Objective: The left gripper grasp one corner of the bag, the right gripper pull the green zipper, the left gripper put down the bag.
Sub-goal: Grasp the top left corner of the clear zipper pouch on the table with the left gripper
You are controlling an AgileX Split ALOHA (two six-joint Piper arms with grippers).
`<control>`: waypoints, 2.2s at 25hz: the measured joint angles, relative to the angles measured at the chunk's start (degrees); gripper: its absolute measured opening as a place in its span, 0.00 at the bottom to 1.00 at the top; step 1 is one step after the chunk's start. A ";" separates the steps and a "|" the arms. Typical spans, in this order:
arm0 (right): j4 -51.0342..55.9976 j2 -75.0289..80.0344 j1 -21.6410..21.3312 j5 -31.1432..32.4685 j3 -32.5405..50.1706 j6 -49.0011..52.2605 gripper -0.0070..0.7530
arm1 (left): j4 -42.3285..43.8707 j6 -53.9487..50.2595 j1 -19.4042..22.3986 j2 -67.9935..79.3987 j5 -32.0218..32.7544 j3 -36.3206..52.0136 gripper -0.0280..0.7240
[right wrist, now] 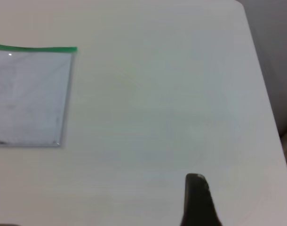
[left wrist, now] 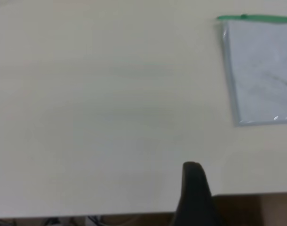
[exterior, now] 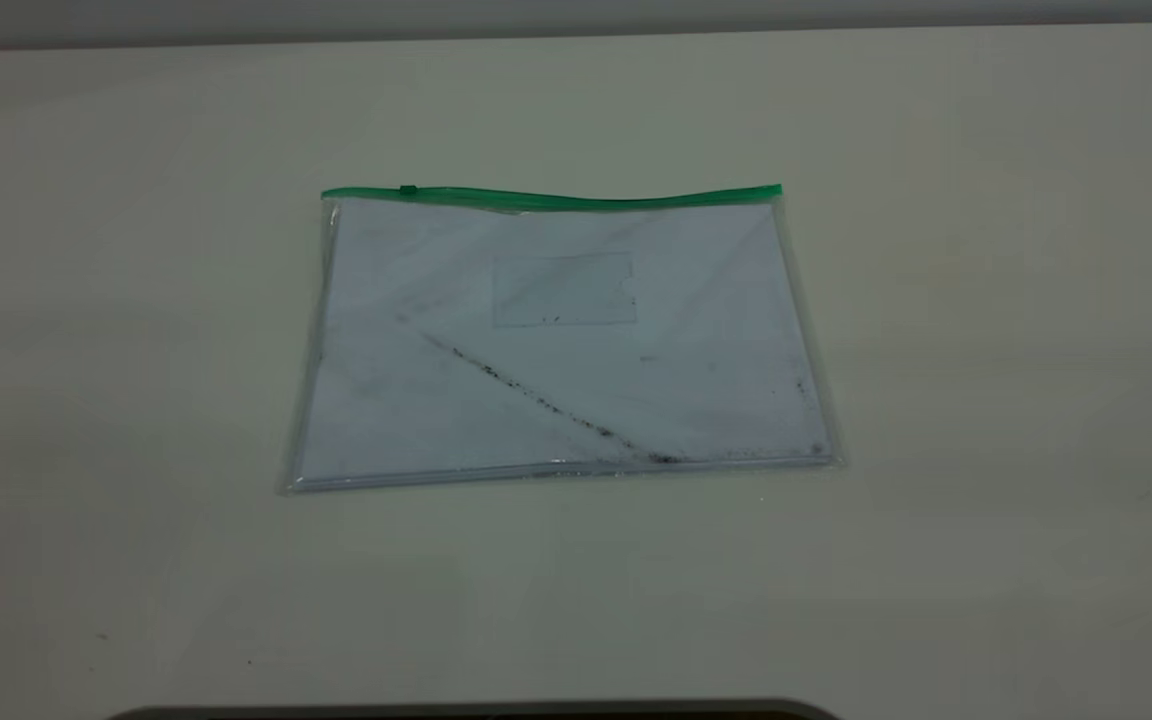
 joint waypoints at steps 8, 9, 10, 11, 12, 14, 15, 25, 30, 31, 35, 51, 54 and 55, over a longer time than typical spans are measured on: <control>4.44 8.14 0.00 -3.48 -3.17 0.45 0.70 | -5.04 1.10 0.00 27.93 -14.38 -6.32 0.82; 4.49 10.24 0.00 -4.75 -3.75 0.45 0.70 | -5.87 2.25 0.00 31.43 -17.00 -6.60 0.82; 4.78 12.81 0.00 -6.08 -4.41 0.45 0.70 | -6.65 3.32 0.00 34.91 -18.92 -6.79 0.82; 5.30 15.41 0.00 -7.31 -4.91 0.41 0.70 | -7.64 4.64 0.00 37.75 -20.97 -7.03 0.82; 5.86 17.99 0.00 -8.84 -5.33 0.18 0.70 | -8.98 6.00 0.00 41.17 -23.01 -7.23 0.82; 7.19 22.69 0.00 -12.27 -5.65 -0.45 0.70 | -12.00 8.70 0.00 47.17 -26.99 -7.31 0.82; 7.67 25.26 0.00 -13.71 -5.69 -0.59 0.70 | -13.81 10.22 0.00 50.37 -29.88 -7.31 0.82; 12.83 50.26 0.00 -24.03 -9.40 -5.19 0.70 | -25.37 22.03 0.00 79.87 -40.34 -16.87 0.82; 15.46 60.27 0.00 -27.17 -12.48 -11.29 0.70 | -32.15 32.36 0.00 94.07 -38.32 -26.61 0.82; 16.23 62.11 0.00 -27.60 -13.00 -12.53 0.70 | -33.36 34.49 0.00 96.66 -37.96 -28.33 0.82; 19.13 68.31 0.00 -29.15 -14.18 -16.86 0.70 | -39.53 44.00 0.00 105.58 -35.47 -35.59 0.82; 26.48 77.81 0.00 -35.40 -14.74 -26.63 0.70 | -62.99 71.39 0.00 124.63 -28.79 -46.63 0.82; 26.52 77.83 0.00 -35.66 -14.74 -26.78 0.70 | -66.09 74.34 -0.06 126.52 -28.79 -46.71 0.82; 26.52 77.83 0.00 -35.78 -14.74 -26.78 0.70 | -66.77 75.05 -0.10 127.09 -28.85 -46.81 0.82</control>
